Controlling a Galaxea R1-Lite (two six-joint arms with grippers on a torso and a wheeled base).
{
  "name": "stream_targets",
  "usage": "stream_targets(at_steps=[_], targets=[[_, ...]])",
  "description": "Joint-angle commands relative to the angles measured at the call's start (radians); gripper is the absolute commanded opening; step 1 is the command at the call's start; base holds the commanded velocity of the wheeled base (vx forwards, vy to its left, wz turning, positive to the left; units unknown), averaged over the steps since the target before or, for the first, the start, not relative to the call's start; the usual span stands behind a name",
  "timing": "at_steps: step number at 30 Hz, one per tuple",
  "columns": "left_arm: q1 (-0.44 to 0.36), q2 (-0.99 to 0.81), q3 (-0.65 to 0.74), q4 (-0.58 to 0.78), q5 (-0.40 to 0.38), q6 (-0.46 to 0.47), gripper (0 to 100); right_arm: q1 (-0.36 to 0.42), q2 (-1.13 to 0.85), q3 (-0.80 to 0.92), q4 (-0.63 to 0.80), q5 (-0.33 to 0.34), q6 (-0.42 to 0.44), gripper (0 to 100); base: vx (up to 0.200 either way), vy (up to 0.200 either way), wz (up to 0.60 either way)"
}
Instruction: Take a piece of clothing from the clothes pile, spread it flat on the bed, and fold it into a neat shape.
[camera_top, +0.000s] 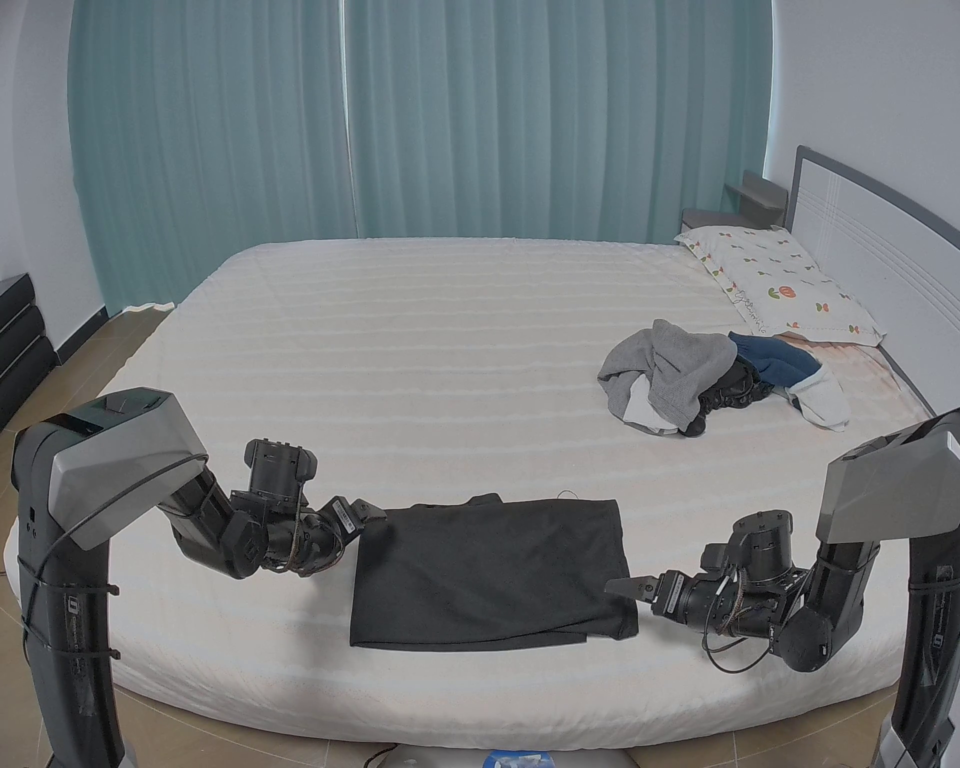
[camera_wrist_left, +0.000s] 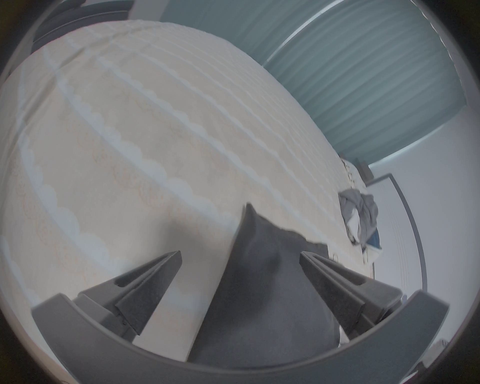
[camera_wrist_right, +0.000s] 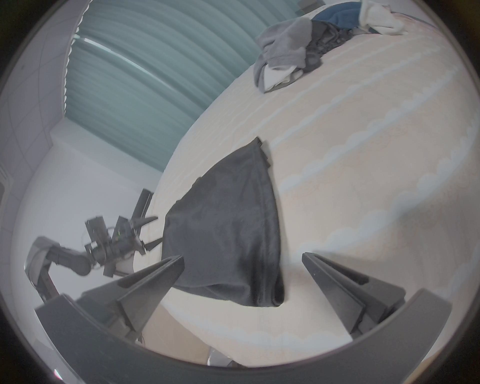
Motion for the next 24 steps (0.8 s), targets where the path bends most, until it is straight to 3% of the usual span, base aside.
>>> stream_targets(at_steps=[1, 8, 18, 24], targets=[[-0.005, -0.049, 0.081, -0.008, -0.056, 0.054, 100, -0.060, 0.000, 0.004, -0.032, 0.008, 0.042, 100, 0.000, 0.000, 0.00], [-0.015, -0.053, 0.121, -0.009, -0.079, 0.140, 100, -0.139, 0.057, -0.045, -0.027, 0.026, 0.062, 100, 0.000, 0.000, 0.00], [-0.046, -0.021, 0.157, -0.200, -0.069, 0.130, 100, -0.147, 0.081, -0.066, -0.034, 0.037, 0.071, 100, 0.000, 0.000, 0.00], [-0.063, -0.004, 0.157, -0.218, -0.062, 0.136, 100, -0.145, 0.081, -0.066, -0.034, 0.037, 0.071, 100, 0.000, 0.000, 0.00]])
